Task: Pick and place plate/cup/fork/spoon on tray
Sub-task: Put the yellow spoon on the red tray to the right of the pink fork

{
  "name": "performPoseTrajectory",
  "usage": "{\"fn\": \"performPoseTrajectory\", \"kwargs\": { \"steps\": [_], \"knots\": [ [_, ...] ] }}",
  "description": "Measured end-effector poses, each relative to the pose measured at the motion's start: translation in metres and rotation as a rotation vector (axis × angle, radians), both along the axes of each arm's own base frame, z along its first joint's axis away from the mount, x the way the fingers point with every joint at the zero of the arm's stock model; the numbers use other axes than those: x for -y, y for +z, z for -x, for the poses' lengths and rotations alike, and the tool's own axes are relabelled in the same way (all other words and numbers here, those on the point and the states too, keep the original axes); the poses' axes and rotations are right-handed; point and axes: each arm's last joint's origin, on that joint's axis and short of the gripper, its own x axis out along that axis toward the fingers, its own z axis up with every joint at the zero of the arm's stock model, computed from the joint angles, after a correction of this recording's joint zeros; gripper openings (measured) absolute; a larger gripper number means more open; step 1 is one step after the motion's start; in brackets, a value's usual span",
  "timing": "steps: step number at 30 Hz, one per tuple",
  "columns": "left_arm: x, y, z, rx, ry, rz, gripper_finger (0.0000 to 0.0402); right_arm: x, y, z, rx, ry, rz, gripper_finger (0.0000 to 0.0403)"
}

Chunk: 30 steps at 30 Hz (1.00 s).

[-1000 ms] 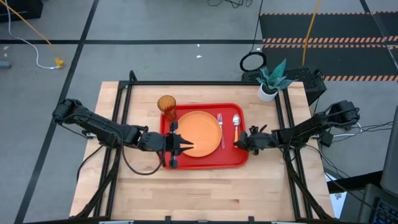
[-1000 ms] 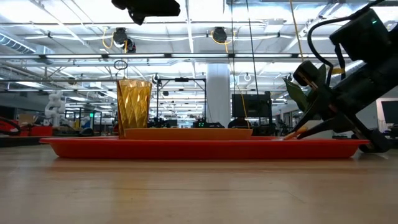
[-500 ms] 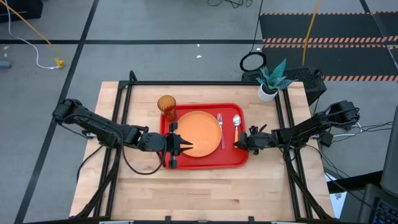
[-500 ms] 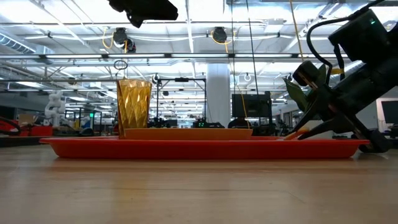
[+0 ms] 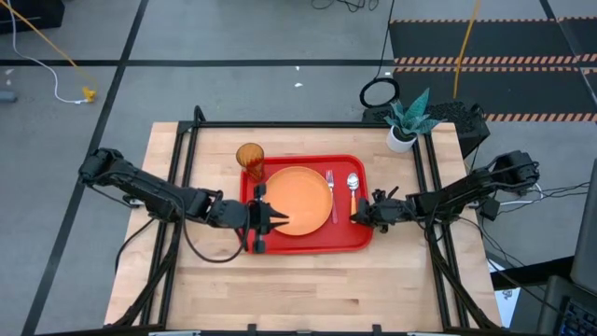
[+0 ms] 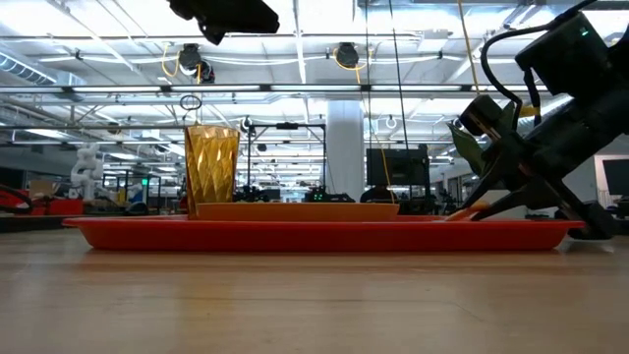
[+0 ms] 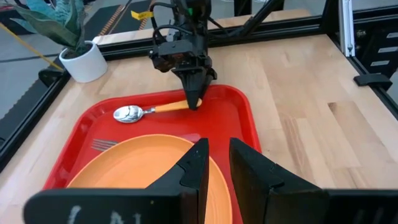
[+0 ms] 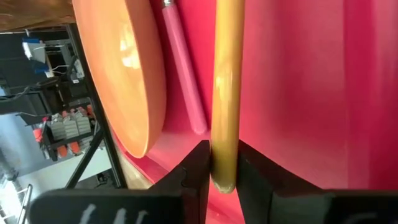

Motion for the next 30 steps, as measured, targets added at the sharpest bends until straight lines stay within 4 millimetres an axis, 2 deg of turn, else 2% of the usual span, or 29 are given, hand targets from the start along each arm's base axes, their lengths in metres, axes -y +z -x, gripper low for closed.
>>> {"fn": "performPoseTrajectory", "kwargs": {
  "steps": [30],
  "knots": [
    [0.011,-0.001,0.004,-0.006,-0.032,0.017,0.0067,-0.001,-0.001,0.000,-0.038,0.038,-0.030,0.0059]
  ]
}}
